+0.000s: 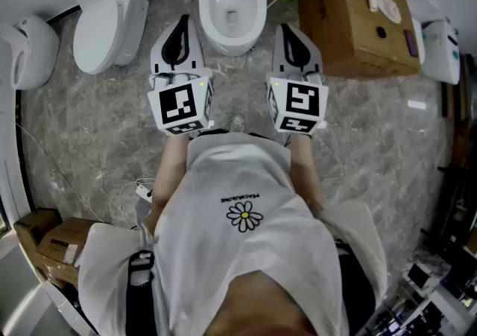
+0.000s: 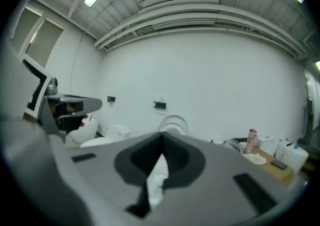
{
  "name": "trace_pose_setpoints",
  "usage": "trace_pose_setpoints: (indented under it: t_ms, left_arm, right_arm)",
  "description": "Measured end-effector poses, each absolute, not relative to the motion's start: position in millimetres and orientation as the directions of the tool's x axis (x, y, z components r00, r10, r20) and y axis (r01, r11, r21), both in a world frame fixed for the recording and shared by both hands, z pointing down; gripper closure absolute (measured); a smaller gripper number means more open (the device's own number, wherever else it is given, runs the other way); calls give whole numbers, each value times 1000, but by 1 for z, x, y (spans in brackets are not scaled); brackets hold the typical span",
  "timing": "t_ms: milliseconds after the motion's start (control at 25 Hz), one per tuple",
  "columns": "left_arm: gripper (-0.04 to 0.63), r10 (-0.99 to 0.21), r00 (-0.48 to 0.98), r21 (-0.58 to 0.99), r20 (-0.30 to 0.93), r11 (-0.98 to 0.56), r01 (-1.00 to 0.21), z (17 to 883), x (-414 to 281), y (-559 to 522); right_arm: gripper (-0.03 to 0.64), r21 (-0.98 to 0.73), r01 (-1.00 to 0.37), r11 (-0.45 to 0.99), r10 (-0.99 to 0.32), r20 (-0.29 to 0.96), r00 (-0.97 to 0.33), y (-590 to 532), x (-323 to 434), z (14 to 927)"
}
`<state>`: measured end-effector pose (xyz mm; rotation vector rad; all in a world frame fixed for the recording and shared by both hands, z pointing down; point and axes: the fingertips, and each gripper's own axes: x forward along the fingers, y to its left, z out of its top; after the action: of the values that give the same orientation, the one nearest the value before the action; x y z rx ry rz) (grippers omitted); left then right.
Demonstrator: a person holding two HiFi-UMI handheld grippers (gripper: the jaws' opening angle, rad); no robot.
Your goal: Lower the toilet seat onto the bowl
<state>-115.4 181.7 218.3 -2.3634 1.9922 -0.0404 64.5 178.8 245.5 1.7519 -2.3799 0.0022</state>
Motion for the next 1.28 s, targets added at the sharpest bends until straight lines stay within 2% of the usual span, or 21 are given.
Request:
trace_pose_setpoints:
  t_ms: [320,600,880,1280]
  left_arm:
    - [574,-982,175,-64,-64,-171,-983,207,-115,176]
    - [574,-986,160,-54,-46,-157,-986,212,-116,171]
    - [574,-987,157,-94,-45,-153,-984,220,-112,172]
    - [574,-990,113,-93,-89,-104,-990,212,-117,172]
  right_arm:
    - [586,107,-944,311,-945,143,-295,176,61,246]
    - [586,29,-929,369,-923,133,-362,172,58,249]
    - [586,-28,-927,373,-921,109,-374,165,64,256]
    - [586,-25,-906,421,-901,102,-422,161,62,256]
